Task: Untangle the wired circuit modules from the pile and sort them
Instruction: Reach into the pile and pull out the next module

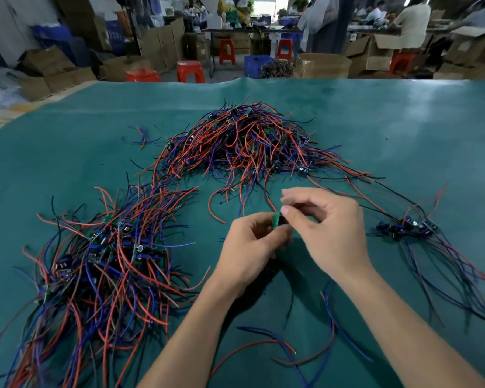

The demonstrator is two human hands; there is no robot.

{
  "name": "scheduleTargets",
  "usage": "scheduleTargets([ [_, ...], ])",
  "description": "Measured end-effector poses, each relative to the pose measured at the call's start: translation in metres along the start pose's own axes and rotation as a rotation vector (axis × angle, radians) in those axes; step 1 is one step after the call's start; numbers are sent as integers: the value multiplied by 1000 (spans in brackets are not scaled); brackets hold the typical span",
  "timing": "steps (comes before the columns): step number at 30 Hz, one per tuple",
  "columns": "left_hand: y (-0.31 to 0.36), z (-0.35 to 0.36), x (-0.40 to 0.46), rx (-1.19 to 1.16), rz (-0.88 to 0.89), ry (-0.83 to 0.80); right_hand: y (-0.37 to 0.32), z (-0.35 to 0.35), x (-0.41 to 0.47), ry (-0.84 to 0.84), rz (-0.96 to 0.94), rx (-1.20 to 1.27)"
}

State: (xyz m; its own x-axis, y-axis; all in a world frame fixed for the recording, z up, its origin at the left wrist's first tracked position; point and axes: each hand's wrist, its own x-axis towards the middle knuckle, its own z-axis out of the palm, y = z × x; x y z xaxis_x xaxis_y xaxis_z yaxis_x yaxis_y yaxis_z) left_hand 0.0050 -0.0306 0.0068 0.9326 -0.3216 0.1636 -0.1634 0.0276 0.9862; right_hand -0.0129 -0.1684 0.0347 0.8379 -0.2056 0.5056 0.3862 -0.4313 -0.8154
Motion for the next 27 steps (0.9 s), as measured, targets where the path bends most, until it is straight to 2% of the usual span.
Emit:
scheduleTargets([
  [4, 1, 0, 2, -32, -22, 26, -3, 1, 0, -62, 42, 125],
  [8, -3, 0, 4, -99, -64, 96, -2, -3, 3, 204, 199, 303],
  [10, -4, 1, 5, -77, -70, 142, 2, -5, 5, 250, 264, 234],
  [13, -6, 0, 5, -42, -50, 136, 8, -3, 4, 46, 357, 70],
  [15, -6, 0, 4, -24, -37, 80, 8, -1, 2, -100, 376, 143],
  [17, -6, 1, 2, 2, -25, 18, 6, -1, 4, -171, 423, 305],
  [22, -1, 3, -2, -13, 2, -56, 3, -13, 8, -266, 600, 684],
  [24, 0, 3, -2, -63, 7, -52, 4, -17, 9, -274, 584, 676],
  [27, 2, 3, -2, -65, 8, -56, 3, -17, 10, -204, 542, 524],
])
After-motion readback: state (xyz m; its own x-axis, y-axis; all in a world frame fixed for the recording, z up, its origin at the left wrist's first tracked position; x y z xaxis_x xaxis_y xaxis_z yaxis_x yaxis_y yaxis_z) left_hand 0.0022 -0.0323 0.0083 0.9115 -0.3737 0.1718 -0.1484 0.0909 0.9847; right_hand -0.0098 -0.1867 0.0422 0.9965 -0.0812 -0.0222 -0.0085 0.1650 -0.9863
